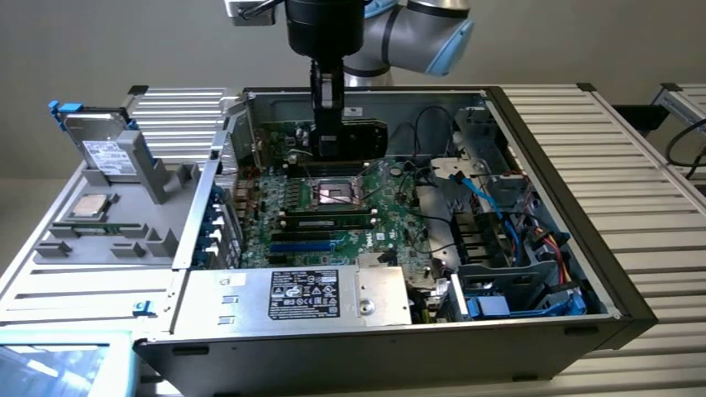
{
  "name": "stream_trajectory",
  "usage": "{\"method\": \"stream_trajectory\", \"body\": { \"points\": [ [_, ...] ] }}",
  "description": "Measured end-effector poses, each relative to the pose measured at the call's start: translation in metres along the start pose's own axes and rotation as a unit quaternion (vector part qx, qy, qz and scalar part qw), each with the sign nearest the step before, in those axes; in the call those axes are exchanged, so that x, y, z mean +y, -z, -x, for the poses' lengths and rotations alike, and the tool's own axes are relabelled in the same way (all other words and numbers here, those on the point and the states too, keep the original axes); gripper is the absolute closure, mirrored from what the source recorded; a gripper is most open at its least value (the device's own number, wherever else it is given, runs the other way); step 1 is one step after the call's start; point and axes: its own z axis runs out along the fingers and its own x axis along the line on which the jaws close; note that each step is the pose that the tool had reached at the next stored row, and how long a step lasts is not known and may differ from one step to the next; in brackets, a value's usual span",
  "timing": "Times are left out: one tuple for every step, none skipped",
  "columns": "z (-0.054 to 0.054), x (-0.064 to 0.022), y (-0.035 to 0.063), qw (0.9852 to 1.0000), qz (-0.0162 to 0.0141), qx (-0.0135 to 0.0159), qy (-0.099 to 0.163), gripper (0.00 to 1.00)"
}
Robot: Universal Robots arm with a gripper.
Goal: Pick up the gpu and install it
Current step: 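Insert the gpu into the slot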
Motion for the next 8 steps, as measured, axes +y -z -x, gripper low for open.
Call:
{"method": "stream_trajectory", "body": {
  "points": [
    [0.0000, 0.0006, 0.0000, 1.0000, 0.0001, 0.0005, 0.000, 0.71],
    [0.0000, 0.0015, -0.0002, 1.0000, 0.0000, 0.0005, 0.000, 0.71],
    [0.0001, 0.0019, -0.0009, 1.0000, 0.0001, 0.0006, 0.001, 0.71],
    [0.0003, 0.0028, -0.0022, 1.0000, 0.0000, 0.0006, 0.001, 0.71],
    [0.0004, 0.0039, -0.0040, 1.0000, 0.0001, 0.0006, 0.001, 0.71],
    [0.0005, 0.0047, -0.0057, 1.0000, 0.0002, 0.0006, 0.001, 0.71],
    [0.0005, 0.0059, -0.0074, 1.0000, 0.0003, 0.0007, 0.001, 0.71],
    [0.0006, 0.0073, -0.0088, 1.0000, 0.0007, 0.0006, 0.001, 0.71]
  ]
}}
